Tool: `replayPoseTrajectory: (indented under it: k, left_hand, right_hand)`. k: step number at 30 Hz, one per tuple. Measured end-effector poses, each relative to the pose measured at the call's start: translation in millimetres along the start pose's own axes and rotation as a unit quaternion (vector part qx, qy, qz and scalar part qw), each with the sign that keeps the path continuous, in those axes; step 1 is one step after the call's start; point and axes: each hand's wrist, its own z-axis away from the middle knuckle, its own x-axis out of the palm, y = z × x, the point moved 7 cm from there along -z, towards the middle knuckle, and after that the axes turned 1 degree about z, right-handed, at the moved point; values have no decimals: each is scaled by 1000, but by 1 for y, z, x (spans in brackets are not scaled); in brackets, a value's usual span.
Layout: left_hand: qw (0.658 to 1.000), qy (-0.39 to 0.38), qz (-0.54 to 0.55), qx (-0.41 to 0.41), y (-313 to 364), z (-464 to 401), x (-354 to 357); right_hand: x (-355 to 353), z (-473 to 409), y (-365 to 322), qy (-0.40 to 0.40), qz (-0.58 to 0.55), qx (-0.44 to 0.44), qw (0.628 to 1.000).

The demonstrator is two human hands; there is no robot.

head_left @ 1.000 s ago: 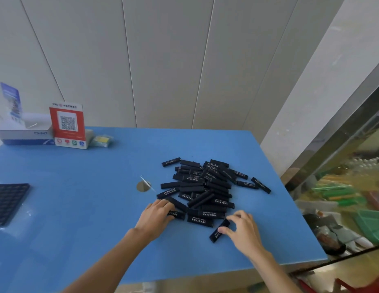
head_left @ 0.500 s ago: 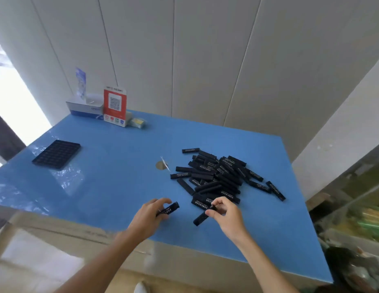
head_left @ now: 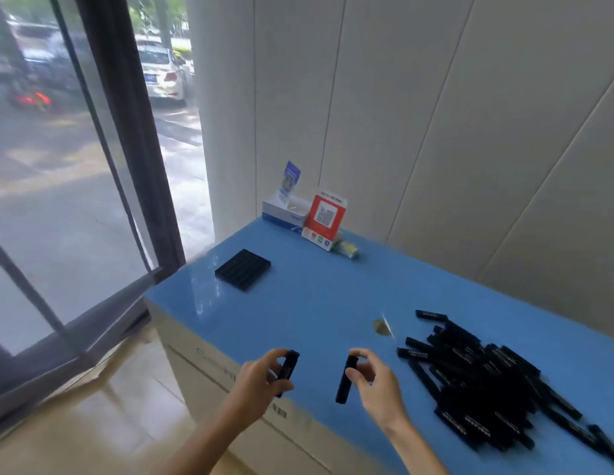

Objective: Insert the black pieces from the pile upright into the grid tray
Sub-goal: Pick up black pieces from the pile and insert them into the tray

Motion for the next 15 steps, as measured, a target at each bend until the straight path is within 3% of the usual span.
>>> replayPoseTrajectory:
  k: [8, 15]
  left_hand:
    - [997, 45, 55, -9, -61, -14, -134]
    - [996, 62, 64, -2, -81, -55, -204]
  right_hand:
    - [125, -57, -75, 6, -5, -20, 1000]
    - [172, -98, -112, 25, -34, -21, 999]
